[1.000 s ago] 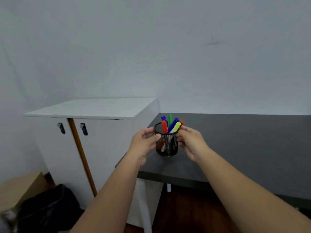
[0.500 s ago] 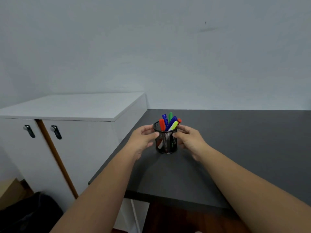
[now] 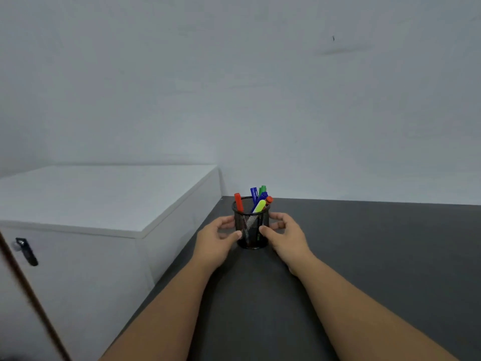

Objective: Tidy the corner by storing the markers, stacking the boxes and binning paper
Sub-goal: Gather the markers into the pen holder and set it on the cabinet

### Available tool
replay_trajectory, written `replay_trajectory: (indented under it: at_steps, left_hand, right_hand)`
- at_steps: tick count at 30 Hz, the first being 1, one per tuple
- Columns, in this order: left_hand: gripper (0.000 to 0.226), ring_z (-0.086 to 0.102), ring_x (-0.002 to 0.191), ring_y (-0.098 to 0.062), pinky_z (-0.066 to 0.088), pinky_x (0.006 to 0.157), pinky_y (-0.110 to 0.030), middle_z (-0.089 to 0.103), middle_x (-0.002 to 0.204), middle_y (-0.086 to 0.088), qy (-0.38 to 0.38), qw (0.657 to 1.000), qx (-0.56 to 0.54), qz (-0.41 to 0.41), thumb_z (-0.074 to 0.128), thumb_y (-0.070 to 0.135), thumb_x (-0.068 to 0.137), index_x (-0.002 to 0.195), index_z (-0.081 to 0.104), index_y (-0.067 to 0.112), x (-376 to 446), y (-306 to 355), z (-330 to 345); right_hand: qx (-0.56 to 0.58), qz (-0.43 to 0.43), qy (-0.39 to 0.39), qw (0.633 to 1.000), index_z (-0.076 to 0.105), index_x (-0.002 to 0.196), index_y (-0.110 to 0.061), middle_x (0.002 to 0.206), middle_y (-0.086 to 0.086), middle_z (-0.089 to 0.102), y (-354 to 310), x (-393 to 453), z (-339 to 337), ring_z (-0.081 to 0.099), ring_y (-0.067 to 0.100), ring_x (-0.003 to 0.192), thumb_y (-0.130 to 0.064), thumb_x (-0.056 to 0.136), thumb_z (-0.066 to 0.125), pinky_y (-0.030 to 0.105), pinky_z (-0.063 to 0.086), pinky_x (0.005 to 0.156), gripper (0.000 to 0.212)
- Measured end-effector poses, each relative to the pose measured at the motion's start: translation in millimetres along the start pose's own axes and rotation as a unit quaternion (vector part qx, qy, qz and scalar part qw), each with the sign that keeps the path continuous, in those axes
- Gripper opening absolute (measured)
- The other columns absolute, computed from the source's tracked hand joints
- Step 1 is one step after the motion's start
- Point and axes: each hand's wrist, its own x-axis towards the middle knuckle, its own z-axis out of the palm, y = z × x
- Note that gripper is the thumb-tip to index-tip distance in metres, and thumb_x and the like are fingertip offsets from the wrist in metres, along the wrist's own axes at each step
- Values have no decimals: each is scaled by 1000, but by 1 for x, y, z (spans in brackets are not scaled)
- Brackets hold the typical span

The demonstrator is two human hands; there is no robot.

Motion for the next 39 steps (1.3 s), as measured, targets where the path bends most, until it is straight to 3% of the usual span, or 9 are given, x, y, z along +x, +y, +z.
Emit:
replay_trajectory:
  at_steps: [4, 9, 13, 22, 27, 29, 32, 36, 39]
  left_hand:
    - [38, 68, 98, -5, 54, 94, -36, 72, 111, 13, 23, 999, -27, -9, 73, 16, 85, 122, 67, 27, 27, -9, 7]
    - [36, 66, 100, -1, 51, 95, -29, 72, 111, 9, 34, 998, -52, -7, 70, 11, 87, 121, 69, 22, 57, -19, 11]
    - [34, 65, 93, 7, 50, 83, -15, 72, 103, 10, 33, 996, -78, -6, 69, 8, 88, 120, 69, 18, 82, -27, 17]
    - [28, 69, 100, -9, 54, 91, -30, 74, 103, 6, 47, 993, -105, -16, 70, 6, 86, 107, 70, 26, 144, -48, 37]
    - [38, 68, 97, -7, 54, 89, -28, 74, 107, 3, 32, 995, -94, -31, 70, 8, 87, 123, 66, 21, 167, -53, 45]
    - [38, 66, 91, -4, 52, 82, -23, 74, 99, 5, 26, 996, -76, -33, 70, 12, 88, 123, 64, 24, 173, -54, 49]
    - [34, 66, 80, -11, 51, 76, -28, 68, 78, 5, 38, 998, -33, -34, 70, 19, 88, 121, 64, 22, 182, -56, 53]
    - [31, 65, 76, -13, 49, 71, -28, 64, 75, 5, 45, 998, 19, -41, 68, 25, 89, 120, 63, 19, 183, -53, 57]
    - [39, 65, 84, -15, 52, 78, -32, 64, 80, 6, 28, 998, 46, -39, 64, 30, 92, 129, 60, 20, 181, -53, 57]
  right_hand:
    - [-51, -21, 3, 998, 56, 121, -27, 92, 1, 64, 3, 28, 5, 63, 11, 86, -26, 85, 70, 19, 47, 70, 39]
    - [-102, -38, -2, 994, 55, 123, -27, 75, -2, 62, 8, 57, 14, 62, 7, 75, -27, 87, 68, 15, 44, 64, 39]
    - [-126, -43, 3, 991, 54, 125, -28, 73, -3, 62, 12, 80, 19, 61, 7, 73, -28, 88, 66, 15, 43, 62, 40]
    - [-142, -40, 20, 989, 54, 126, -27, 80, 2, 67, 22, 138, 31, 61, 5, 74, -28, 88, 66, 14, 42, 59, 40]
    - [-145, -43, 33, 988, 55, 124, -26, 76, 0, 66, 26, 160, 36, 61, 6, 73, -25, 87, 67, 16, 43, 60, 39]
    - [-148, -39, 39, 987, 53, 126, -25, 75, -2, 65, 27, 164, 37, 62, 7, 74, -24, 87, 67, 20, 46, 64, 41]
    - [-147, -34, 31, 988, 52, 132, -24, 74, -4, 66, 28, 169, 36, 64, 8, 78, -20, 88, 65, 25, 51, 74, 46]
    - [-173, -39, 12, 984, 49, 138, -21, 81, -6, 68, 26, 167, 36, 63, 11, 86, -19, 87, 60, 28, 51, 79, 52]
    - [-205, -47, -5, 978, 58, 128, -17, 89, 3, 69, 23, 162, 35, 62, 17, 90, -15, 87, 58, 26, 46, 76, 42]
